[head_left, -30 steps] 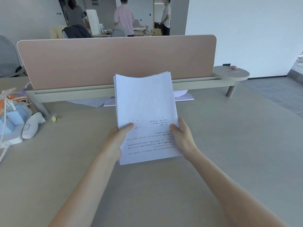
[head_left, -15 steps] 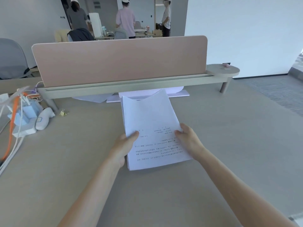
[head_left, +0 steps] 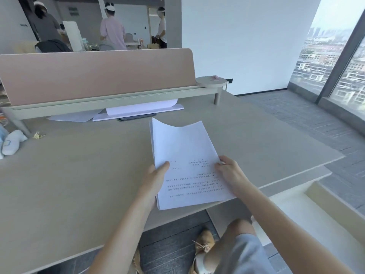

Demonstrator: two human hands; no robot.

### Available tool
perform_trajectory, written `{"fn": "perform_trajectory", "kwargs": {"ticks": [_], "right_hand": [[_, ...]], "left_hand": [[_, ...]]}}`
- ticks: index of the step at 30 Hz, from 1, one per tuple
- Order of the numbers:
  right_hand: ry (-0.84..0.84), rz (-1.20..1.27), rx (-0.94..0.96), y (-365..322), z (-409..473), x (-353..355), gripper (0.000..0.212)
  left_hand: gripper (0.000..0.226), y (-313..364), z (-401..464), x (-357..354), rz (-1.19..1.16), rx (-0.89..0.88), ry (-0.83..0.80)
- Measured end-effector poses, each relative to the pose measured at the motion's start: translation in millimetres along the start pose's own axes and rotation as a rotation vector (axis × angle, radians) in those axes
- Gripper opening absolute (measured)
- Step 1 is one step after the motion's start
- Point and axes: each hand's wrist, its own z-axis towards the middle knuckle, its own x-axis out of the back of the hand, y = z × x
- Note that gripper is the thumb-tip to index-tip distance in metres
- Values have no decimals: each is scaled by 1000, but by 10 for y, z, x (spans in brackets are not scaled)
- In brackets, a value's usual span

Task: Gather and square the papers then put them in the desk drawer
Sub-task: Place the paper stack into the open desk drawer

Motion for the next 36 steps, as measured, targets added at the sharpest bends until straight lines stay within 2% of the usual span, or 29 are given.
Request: {"fn": "perform_trajectory", "kwargs": {"ticks": [10, 15, 23, 27, 30, 33, 35, 36], "right_hand": [[71, -5, -44, 546, -589, 1239, 32], [93, 40, -43, 808, -799, 1840, 34], [104, 67, -81, 1254, -991, 2758, 32], [139, 97, -118, 1524, -1016, 3140, 37], [169, 77, -142, 1699, -1063, 3394, 32], [224, 43, -164, 1901, -1065, 3621, 31], [238, 14, -186, 2003, -1068, 3736, 31], [247, 2, -196, 2054, -1057, 3785, 30]], "left_hand": [[24, -267, -867, -1099, -75, 24, -103], [32, -343, -1178, -1628, -71, 19, -173], [37, -575, -1400, -2399, 31, 41, -227], [28, -761, -1369, -2726, 131, 17, -332], [26, -874, -1390, -2946, 219, -47, -434], [11, -968, -1420, -3145, 293, -117, -498], [21, -1021, -1447, -3264, 305, -145, -503], [35, -1056, -1459, -3321, 302, -169, -489]]}}
